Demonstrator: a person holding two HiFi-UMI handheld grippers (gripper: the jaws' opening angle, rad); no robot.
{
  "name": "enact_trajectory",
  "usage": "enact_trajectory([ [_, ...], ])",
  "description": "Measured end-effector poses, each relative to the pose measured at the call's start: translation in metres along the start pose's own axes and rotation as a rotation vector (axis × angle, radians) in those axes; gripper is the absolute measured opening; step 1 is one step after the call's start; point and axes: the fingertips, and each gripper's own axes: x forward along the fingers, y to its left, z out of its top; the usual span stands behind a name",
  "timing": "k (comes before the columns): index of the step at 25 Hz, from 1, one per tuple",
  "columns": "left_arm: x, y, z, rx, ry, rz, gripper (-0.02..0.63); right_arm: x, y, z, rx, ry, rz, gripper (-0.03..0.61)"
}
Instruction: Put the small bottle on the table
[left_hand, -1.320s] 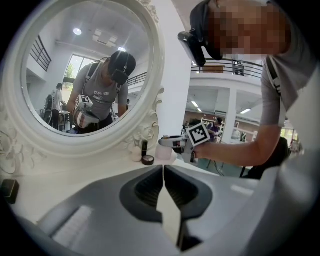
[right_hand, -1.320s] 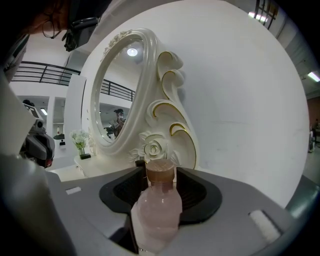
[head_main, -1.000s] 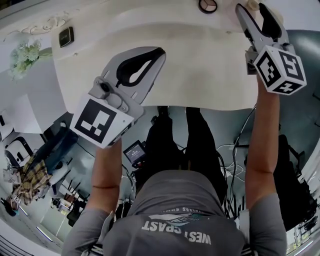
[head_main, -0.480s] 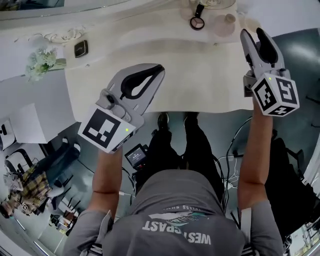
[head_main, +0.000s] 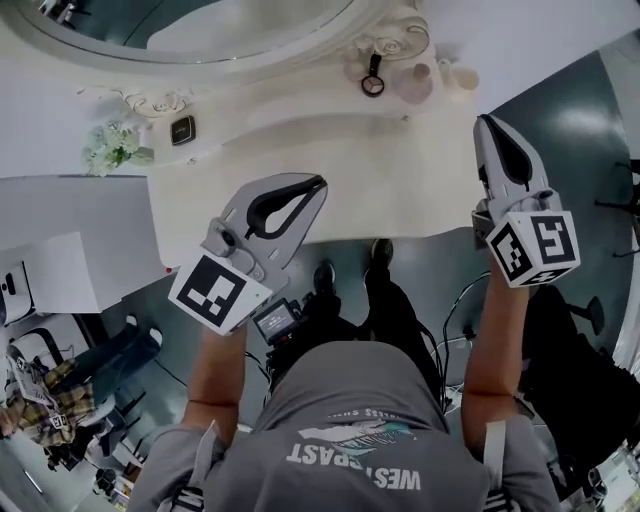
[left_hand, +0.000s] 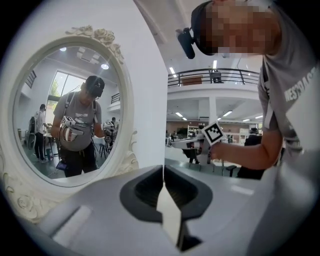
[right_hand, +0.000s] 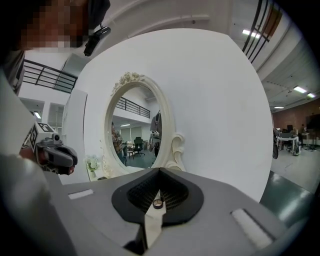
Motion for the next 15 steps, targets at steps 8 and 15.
enact_trajectory([
  [8,-0.036,-0.035,0.043,0.065,-0.062,-0.03,0.008,-0.067,0.04,0.052,-0.019,-0.03,0.013,0.0],
  [15,-0.071,-0.061,0.063,0.098,-0.09,-0.046,0.008,-0.117,0.088,0.08,-0.061,-0.045,0.044,0.0],
])
